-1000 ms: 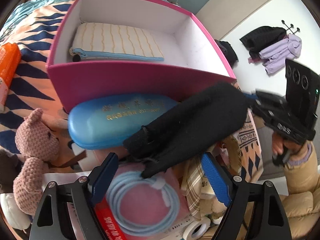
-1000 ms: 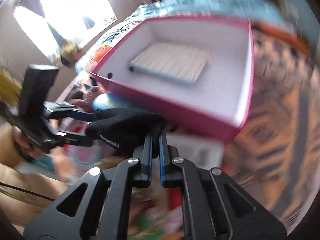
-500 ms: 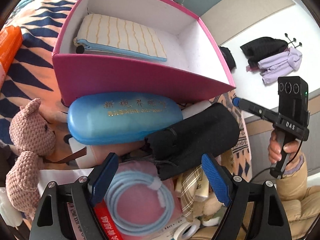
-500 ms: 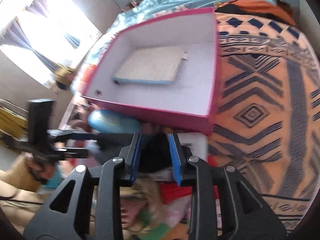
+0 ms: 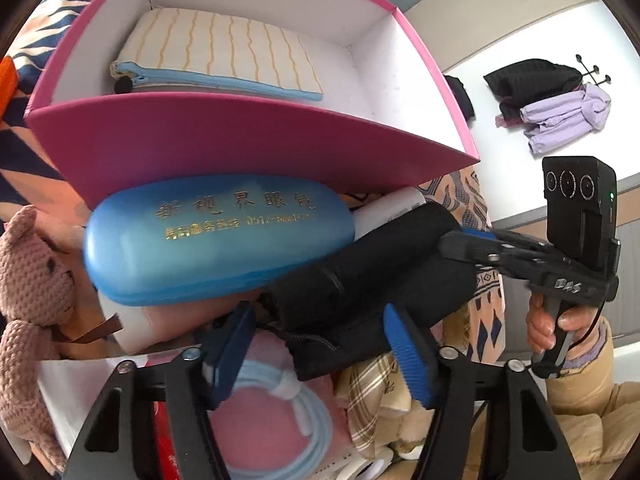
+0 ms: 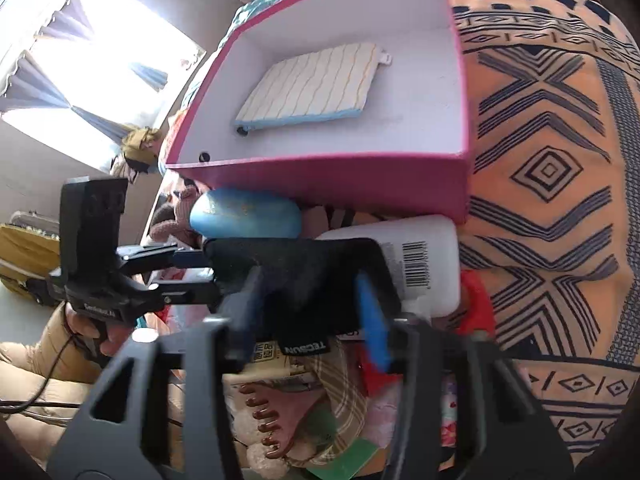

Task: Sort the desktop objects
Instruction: 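Grasp the black cloth pouch with the right gripper and lift it, then carry the black pouch with the right gripper over the pink box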

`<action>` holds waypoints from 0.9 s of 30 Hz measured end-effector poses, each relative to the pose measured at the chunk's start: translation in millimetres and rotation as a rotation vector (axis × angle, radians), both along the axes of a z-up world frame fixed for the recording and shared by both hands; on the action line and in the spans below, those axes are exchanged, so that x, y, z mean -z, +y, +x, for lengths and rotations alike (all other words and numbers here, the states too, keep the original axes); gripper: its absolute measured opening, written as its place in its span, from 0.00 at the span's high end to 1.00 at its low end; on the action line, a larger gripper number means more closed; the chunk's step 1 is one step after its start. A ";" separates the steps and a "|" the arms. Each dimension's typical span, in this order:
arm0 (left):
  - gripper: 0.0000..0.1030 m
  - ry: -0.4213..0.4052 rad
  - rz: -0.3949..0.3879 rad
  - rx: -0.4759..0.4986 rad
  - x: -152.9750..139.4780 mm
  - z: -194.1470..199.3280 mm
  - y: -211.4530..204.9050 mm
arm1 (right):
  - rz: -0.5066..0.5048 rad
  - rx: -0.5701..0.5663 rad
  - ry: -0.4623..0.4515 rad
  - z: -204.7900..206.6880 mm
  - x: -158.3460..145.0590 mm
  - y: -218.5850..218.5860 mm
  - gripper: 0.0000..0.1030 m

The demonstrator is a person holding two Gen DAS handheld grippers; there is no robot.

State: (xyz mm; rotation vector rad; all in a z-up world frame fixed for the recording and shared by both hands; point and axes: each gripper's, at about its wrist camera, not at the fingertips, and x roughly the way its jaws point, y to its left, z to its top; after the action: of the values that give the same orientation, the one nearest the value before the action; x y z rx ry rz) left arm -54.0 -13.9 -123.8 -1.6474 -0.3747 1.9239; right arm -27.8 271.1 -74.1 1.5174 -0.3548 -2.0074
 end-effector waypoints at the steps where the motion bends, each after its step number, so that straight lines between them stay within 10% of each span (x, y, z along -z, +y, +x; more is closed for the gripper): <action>1: 0.43 -0.005 0.002 -0.001 0.5 -0.8 2.0 | 0.012 -0.013 0.003 0.5 2.2 -4.2 0.86; 7: 0.60 -0.006 0.051 -0.017 -5.5 -1.7 8.5 | 0.008 -0.034 0.067 10.1 -6.8 -6.6 0.90; 27: 0.60 0.203 0.062 -0.068 -86.0 -10.7 -12.7 | -0.036 -0.088 0.304 13.5 -89.6 -30.2 0.90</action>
State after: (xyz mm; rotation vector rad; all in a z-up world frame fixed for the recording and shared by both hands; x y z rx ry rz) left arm -64.7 -26.6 -37.8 -1.4011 -0.4085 2.0855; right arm -14.3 240.9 15.6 1.1618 -0.1949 -2.1080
